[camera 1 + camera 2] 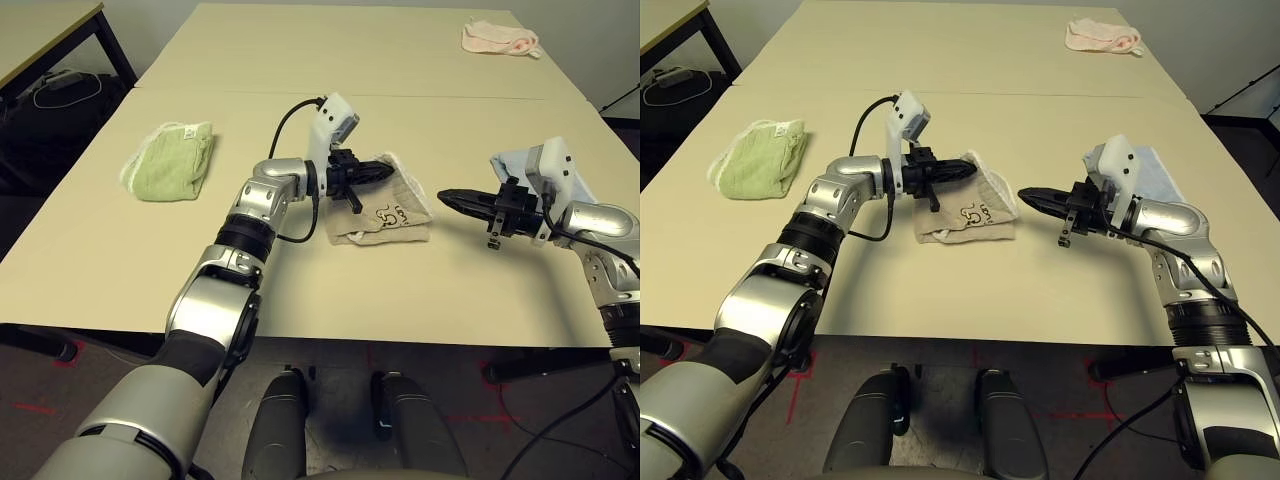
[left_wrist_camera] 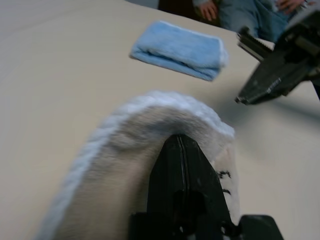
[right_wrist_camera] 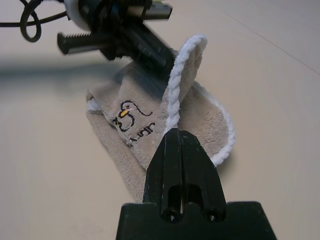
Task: Fold the towel and set it aside.
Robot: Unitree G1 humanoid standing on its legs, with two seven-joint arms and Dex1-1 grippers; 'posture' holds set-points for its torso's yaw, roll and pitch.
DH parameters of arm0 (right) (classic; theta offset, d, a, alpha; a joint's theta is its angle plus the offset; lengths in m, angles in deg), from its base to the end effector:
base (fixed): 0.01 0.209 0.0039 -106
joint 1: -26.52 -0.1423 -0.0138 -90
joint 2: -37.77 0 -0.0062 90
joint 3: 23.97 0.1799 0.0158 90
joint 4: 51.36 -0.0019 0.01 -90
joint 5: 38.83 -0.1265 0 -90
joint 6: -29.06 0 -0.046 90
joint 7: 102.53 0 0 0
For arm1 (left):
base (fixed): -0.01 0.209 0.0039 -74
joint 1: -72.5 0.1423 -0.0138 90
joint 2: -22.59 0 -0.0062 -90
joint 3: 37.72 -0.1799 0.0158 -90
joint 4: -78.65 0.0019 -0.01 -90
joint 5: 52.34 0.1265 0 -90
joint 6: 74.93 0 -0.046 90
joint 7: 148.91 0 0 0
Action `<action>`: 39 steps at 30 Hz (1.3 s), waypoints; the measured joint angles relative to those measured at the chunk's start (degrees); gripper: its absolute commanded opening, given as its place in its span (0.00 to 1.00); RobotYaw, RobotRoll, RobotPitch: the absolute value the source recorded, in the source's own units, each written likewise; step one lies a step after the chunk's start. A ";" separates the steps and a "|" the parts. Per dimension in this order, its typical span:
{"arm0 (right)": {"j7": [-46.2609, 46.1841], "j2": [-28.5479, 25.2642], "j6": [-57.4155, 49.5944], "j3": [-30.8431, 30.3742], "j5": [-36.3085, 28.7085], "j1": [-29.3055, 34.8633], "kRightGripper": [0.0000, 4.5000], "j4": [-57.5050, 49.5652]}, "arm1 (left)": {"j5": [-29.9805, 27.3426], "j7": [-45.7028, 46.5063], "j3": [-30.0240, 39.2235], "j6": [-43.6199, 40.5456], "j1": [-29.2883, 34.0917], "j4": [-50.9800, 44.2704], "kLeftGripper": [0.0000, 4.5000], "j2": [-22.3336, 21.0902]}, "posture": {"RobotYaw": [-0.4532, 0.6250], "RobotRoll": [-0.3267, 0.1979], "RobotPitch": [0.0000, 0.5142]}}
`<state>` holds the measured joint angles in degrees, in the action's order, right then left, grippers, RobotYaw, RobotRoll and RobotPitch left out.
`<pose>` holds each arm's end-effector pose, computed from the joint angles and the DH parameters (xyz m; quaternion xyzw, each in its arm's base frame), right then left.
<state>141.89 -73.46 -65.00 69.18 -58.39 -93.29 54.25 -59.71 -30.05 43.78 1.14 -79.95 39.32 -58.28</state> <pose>0.2729 -0.2657 0.1693 -0.1689 -0.0295 0.4758 0.8627 0.3493 0.0947 0.1742 0.0737 0.0853 -0.6006 0.7916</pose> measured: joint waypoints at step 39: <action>8.90 10.94 13.86 -4.79 8.26 -28.46 0.00 38.55 | -1.01 -0.36 0.78 -2.73 9.15 -18.14 0.01 -9.24 | 0.58 0.62 0.39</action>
<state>150.79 -62.52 -51.14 64.39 -50.13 -121.76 92.79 -60.73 -30.41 44.57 -1.59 -70.80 21.18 -67.52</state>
